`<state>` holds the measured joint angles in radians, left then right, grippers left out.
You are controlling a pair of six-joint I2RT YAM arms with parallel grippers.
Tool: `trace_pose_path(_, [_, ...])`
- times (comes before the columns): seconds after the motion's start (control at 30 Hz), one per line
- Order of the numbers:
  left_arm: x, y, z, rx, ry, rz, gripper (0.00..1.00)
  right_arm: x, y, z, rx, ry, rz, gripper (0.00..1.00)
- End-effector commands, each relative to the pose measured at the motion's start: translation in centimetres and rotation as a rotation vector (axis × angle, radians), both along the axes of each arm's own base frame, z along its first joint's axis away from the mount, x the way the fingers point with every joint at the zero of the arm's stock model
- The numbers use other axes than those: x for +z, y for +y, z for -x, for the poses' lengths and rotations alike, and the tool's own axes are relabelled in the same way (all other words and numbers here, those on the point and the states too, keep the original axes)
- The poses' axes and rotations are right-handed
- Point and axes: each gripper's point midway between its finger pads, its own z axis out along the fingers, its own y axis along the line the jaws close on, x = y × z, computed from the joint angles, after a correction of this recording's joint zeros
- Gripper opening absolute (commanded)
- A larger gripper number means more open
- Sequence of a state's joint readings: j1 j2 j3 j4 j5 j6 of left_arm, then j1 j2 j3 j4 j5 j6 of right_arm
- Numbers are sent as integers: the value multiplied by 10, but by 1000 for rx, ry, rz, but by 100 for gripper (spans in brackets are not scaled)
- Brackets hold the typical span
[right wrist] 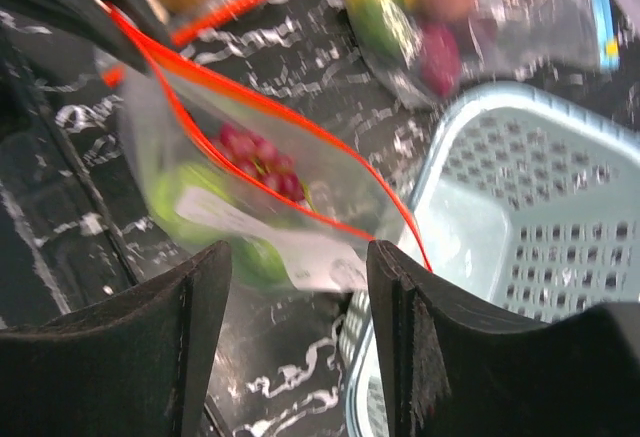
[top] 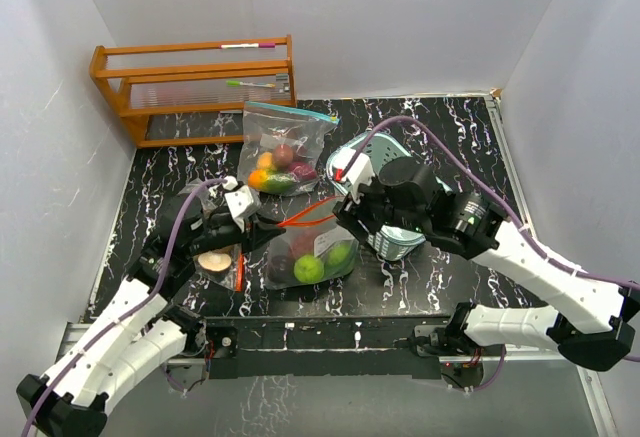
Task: Place the food in the zip-top bag and seal the zipper
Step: Zip the zipper food storage bag at the center of the board.
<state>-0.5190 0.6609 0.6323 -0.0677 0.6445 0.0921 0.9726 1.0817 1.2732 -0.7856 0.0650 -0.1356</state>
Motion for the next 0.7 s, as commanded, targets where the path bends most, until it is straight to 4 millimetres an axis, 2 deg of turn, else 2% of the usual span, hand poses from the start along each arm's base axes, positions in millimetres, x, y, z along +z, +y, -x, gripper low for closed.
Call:
trace_pose_path(0.0, [27,-8,-1,-63,-52,11,12,46,38,10,222,-63,-95,59])
trace_pose_path(0.27, [30,-8,-2,-73,-62,-8,15,37,82,9,409,-45,-63,60])
trace_pose_path(0.37, [31,-7,-2,-69,-70,-15,15,37,91,12,466,-44,-71,61])
trace_pose_path(0.53, [31,-6,0,-77,-77,-26,16,37,101,6,477,-77,-88,62])
trace_pose_path(0.67, [31,-6,1,-82,-81,-26,16,30,110,13,540,-53,-102,63])
